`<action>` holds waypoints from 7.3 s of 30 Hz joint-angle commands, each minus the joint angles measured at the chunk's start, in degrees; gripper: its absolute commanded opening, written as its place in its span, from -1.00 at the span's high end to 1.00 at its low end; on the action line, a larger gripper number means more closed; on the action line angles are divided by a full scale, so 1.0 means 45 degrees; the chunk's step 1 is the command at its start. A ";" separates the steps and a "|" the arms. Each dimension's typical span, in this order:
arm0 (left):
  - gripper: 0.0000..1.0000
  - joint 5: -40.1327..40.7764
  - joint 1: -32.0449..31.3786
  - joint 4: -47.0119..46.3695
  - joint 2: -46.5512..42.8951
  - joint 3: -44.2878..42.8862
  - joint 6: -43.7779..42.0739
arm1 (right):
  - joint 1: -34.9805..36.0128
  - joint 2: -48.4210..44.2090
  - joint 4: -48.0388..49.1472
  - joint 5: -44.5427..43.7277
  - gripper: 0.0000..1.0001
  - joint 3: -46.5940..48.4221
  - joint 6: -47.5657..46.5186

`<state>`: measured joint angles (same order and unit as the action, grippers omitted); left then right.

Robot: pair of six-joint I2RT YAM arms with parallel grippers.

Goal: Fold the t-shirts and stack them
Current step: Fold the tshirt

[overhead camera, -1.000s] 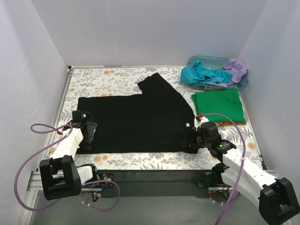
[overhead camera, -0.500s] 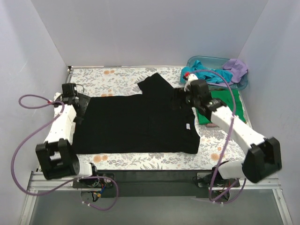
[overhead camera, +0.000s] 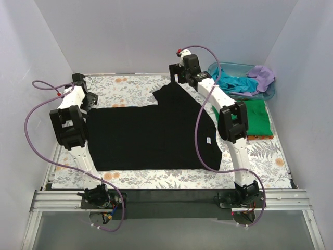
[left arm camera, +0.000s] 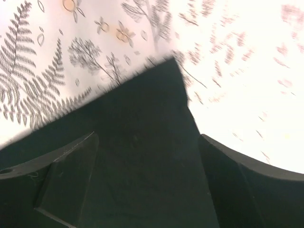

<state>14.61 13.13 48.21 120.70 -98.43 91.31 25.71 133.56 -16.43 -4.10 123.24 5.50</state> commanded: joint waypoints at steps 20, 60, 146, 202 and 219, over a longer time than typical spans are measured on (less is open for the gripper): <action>-0.31 0.1597 0.0150 0.1787 0.3098 -0.0608 0.0725 | -0.0168 0.4385 0.4259 -0.0163 -0.63 0.2361 -0.1086; 1.00 -0.2602 0.0111 -0.2566 -0.0942 0.3063 -0.2068 | -0.0207 -0.1102 0.3103 0.2121 0.97 -0.3551 -0.0869; -0.79 0.1030 0.2199 0.0084 -1.0104 1.0706 0.2464 | 0.1063 -1.8818 0.1914 0.4327 -0.32 -2.3168 0.1942; -0.96 -0.7837 -0.5980 -0.4169 -1.5689 1.9881 0.4297 | -0.0500 0.4656 -0.0241 0.7588 -0.97 0.1501 0.1255; -0.97 -0.4284 -1.5686 -0.6201 -0.9815 1.5179 0.7912 | -0.0324 0.4660 0.3280 0.8118 -0.97 0.1598 0.3058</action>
<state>-10.57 -51.07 12.12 70.24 -27.05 115.68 23.55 155.24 1.93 31.70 131.55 19.68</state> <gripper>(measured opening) 0.982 0.984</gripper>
